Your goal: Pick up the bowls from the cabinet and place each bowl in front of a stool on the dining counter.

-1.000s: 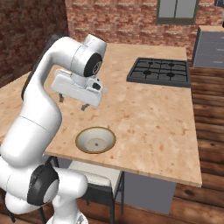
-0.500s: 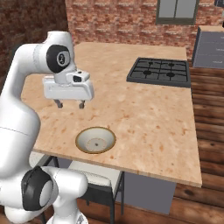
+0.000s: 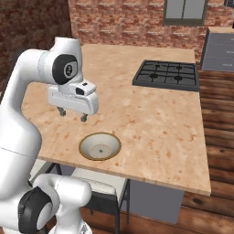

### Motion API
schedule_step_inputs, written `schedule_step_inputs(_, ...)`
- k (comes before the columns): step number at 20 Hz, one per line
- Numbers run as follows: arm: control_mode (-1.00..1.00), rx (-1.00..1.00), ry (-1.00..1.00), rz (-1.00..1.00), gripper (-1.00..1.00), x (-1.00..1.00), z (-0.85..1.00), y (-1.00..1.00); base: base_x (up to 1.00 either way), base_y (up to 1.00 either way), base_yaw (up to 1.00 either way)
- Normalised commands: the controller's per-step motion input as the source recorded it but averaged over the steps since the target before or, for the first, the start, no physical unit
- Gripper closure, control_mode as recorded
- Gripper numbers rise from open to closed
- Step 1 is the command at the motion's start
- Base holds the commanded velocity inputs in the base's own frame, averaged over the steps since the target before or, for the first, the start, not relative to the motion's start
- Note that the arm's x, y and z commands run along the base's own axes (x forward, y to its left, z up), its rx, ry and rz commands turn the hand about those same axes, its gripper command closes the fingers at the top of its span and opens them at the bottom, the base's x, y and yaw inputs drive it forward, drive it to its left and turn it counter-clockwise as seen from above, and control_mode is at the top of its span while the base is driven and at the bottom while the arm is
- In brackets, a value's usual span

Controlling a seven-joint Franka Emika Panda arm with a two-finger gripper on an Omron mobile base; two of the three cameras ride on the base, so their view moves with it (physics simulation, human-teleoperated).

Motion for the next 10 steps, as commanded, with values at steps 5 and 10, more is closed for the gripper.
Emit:
schedule_step_inputs(5, -1.0, -0.01, -0.05, -0.22, -1.0, -0.03, -0.13, 0.0, 0.0, 0.0, 0.0)
schedule_step_inputs(10, -1.0, -0.04, -0.09, -0.21, -1.0, 0.0, -0.31, 0.0, 0.0, 0.0, 0.0)
